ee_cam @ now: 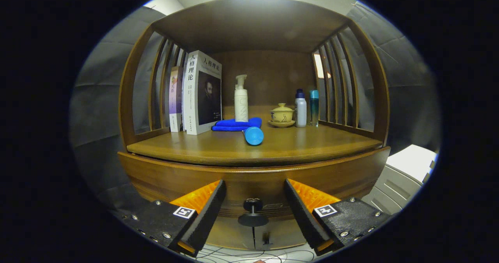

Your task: Pull open the drawer, take out the items inside it, and place them on the countertop above the cabinet.

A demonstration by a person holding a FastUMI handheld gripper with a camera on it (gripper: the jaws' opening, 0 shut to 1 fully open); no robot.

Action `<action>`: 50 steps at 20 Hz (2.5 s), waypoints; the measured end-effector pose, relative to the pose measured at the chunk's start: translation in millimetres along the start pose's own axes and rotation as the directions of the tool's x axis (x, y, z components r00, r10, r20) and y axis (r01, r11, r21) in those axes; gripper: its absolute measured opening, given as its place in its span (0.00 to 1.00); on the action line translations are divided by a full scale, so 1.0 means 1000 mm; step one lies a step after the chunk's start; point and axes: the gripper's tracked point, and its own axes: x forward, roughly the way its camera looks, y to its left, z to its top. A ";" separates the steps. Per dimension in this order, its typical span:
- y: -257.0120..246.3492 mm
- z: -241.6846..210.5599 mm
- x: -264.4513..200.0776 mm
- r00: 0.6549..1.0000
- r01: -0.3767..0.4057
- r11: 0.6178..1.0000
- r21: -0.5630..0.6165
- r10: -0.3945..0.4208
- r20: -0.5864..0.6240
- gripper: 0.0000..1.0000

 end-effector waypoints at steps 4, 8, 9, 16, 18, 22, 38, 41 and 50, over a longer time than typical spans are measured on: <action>0.000 0.000 0.005 1.000 0.014 1.000 0.007 -0.014 0.002 0.95; 0.002 0.013 -0.004 1.000 -0.013 1.000 0.002 0.013 -0.004 0.94; 0.002 0.026 -0.013 1.000 -0.023 1.000 -0.005 0.023 0.014 0.94; -0.010 0.160 -0.079 0.996 -0.025 0.997 -0.078 0.031 0.082 0.94; -0.017 0.186 -0.101 0.997 -0.003 0.996 -0.085 0.010 0.081 0.94; -0.004 0.219 -0.151 0.993 -0.060 0.998 0.014 0.059 0.099 0.94; 0.007 0.230 -0.220 0.980 -0.064 0.990 -0.129 0.087 0.177 0.95; 0.001 0.231 -0.218 0.980 -0.042 0.986 -0.164 0.073 0.185 0.95; -0.006 0.226 -0.213 0.983 -0.039 0.988 -0.146 0.065 0.173 0.95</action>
